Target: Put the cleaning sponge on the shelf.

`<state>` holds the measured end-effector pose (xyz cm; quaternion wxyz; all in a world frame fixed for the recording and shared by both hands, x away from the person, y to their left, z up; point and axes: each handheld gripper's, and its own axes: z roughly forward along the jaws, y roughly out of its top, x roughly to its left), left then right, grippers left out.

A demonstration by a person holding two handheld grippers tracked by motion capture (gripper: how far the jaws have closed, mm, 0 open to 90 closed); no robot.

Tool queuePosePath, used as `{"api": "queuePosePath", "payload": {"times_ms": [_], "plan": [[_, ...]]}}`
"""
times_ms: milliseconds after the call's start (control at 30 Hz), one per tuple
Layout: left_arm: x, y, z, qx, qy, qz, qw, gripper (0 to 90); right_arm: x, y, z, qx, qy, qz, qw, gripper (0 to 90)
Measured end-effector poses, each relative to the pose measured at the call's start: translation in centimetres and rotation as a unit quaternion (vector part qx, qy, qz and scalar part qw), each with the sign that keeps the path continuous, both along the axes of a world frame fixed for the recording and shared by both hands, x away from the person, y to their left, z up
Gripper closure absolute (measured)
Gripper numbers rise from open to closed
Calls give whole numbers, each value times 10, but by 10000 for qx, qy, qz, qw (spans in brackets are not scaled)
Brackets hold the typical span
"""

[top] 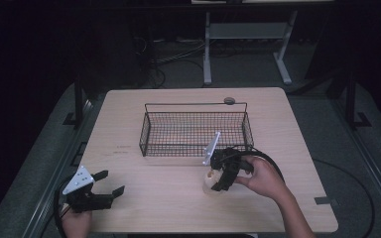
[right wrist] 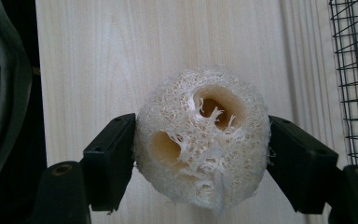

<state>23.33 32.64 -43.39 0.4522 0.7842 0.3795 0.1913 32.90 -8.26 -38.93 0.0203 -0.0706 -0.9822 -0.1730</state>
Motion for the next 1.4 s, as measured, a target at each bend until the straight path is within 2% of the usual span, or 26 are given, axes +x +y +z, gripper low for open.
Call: {"api": "queuePosePath", "payload": {"times_ms": [200,433,1400], "plan": [[0,0,0,-9,-6,2,10000,136,0,0,6,67,-53,41,10000,279],[0,0,0,-12,-8,3,10000,137,0,-4,10,181,0,11,9998,280],[0,0,0,-5,-11,2,10000,137,13,-9,35,223,-19,-14,9997,280]]}}
